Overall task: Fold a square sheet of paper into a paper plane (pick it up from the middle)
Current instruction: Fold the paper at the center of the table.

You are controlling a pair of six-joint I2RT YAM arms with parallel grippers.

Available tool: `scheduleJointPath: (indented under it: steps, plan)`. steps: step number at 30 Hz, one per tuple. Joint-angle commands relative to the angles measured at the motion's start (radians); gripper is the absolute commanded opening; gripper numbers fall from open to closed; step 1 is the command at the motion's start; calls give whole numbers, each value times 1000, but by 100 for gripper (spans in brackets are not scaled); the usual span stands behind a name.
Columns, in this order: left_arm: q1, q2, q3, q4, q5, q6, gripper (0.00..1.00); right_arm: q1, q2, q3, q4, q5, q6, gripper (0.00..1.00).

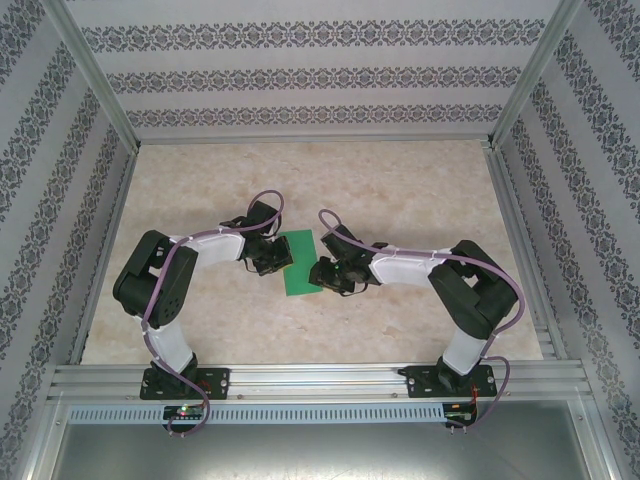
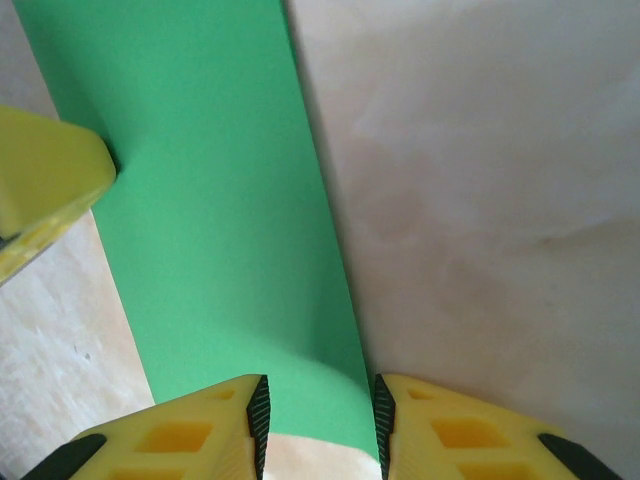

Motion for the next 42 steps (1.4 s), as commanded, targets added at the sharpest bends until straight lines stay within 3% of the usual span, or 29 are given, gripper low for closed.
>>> scheduleJointPath:
  steps: [1,7,21,28,37,42]
  plan:
    - [10,52,-38,-44,-56,-13,5,16,3,16,-31,-28,-32,34]
    - [9,52,-41,-43,-54,-12,5,17,-33,-43,60,-49,15,32]
    - [9,51,-47,-33,-49,-5,5,-28,-48,-196,484,-109,148,33]
    - [9,55,-41,-35,-42,3,5,-39,-42,-215,540,-90,147,43]
    - [10,69,-25,-40,-36,14,5,-91,50,-155,549,-170,32,44]
    - [10,64,-22,-39,-32,11,5,-102,66,-165,593,-250,61,40]
